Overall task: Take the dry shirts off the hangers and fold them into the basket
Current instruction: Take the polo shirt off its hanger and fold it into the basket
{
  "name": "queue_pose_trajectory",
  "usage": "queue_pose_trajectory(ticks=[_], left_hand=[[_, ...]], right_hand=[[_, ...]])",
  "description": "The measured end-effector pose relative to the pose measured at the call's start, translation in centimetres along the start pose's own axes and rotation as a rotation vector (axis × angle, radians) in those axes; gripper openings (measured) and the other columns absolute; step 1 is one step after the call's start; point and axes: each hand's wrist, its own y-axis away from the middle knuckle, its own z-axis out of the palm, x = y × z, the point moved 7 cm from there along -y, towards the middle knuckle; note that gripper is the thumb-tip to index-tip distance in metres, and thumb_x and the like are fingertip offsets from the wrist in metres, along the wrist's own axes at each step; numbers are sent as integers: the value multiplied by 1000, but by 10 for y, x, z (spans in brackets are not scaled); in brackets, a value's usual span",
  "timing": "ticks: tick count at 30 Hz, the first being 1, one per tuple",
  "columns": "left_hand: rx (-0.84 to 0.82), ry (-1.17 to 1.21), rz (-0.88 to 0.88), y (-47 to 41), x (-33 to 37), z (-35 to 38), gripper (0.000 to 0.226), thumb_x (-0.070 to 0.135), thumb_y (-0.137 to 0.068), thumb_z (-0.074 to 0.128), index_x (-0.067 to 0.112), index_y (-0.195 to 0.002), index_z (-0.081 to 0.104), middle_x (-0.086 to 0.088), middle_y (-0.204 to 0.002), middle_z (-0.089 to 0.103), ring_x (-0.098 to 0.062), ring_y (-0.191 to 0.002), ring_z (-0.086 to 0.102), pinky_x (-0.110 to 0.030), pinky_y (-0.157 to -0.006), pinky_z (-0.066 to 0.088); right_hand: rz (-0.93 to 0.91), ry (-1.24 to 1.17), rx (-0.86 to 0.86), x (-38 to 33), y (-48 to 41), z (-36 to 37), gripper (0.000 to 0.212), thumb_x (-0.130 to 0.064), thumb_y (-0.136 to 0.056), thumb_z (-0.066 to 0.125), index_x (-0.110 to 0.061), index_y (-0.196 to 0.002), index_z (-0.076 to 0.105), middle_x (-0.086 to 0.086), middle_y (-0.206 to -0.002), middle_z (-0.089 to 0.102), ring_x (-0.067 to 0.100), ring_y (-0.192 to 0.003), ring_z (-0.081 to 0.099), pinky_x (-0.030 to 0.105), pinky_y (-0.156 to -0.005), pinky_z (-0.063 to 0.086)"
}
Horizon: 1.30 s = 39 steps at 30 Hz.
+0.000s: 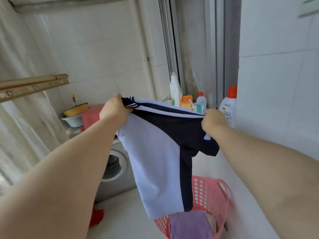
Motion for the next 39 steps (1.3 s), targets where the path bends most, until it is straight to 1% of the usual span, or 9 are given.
queue_pose_trajectory(ticks=[5, 13, 17, 20, 25, 32, 34, 36, 39], left_hand=[[86, 133, -52, 12, 6, 30, 32, 28, -91, 58, 9, -114, 47, -14, -108, 62, -36, -99, 58, -42, -78, 47], [141, 347, -76, 45, 24, 12, 29, 25, -91, 56, 10, -114, 48, -10, -109, 62, -33, -96, 57, -36, -69, 40], [99, 425, -34, 87, 24, 1, 30, 24, -90, 58, 9, -114, 49, -7, -102, 59, -31, -94, 56, -36, -71, 43], [49, 468, -19, 127, 10, -4, 30, 23, -89, 61, 8, -112, 51, -2, -96, 54, -27, -90, 53, -35, -71, 41], [-380, 444, -26, 205, -17, 2, 28, 14, -83, 70, 6, -109, 61, -10, -100, 62, -25, -89, 57, -37, -80, 48], [-1087, 325, -130, 351, -55, 16, 25, 3, -82, 69, 17, -102, 64, -6, -107, 71, -27, -101, 66, -49, -92, 53], [-1178, 284, -138, 380, -56, 19, 25, 1, -82, 70, 18, -99, 66, -4, -103, 72, -25, -101, 67, -49, -94, 52], [-1242, 238, -133, 403, -58, 22, 26, 0, -81, 71, 18, -99, 67, -3, -104, 73, -24, -103, 66, -49, -96, 50], [-1298, 192, -118, 422, -60, 28, 27, -1, -80, 71, 19, -98, 66, -1, -105, 72, -25, -108, 63, -49, -98, 49]], right_hand=[[-40, -37, 106, 29, -1, 13, 44, 5, -90, 43, -8, -130, 56, 16, -129, 54, 35, -119, 50, 41, -99, 42], [-29, -250, 255, 39, 33, -36, 41, 8, -88, 40, -6, -116, 65, 15, -115, 62, 32, -106, 58, 25, -79, 38], [20, -213, 275, 52, 75, -63, 47, 10, -87, 39, -8, -124, 61, 13, -127, 57, 30, -113, 55, 27, -92, 40], [59, -203, 257, 63, 120, -72, 48, 9, -87, 39, -11, -125, 61, 13, -126, 57, 32, -111, 56, 28, -87, 42], [198, 44, 49, 92, 193, -69, 43, 1, -86, 45, -17, -121, 62, 13, -123, 60, 37, -111, 57, 33, -83, 46], [483, 351, -236, 141, 301, -59, 19, -15, -95, 47, -5, -99, 63, 15, -111, 60, 31, -123, 50, 44, -114, 25], [480, 318, -286, 154, 320, -51, 24, -19, -98, 44, -3, -87, 58, 13, -100, 61, 29, -116, 55, 37, -105, 35], [466, 313, -316, 158, 337, -43, 21, -13, -97, 44, 0, -91, 60, 11, -110, 63, 28, -112, 58, 32, -85, 38], [264, 368, -279, 149, 341, -32, 25, -3, -90, 44, -5, -106, 64, 12, -115, 60, 31, -109, 59, 33, -78, 43]])
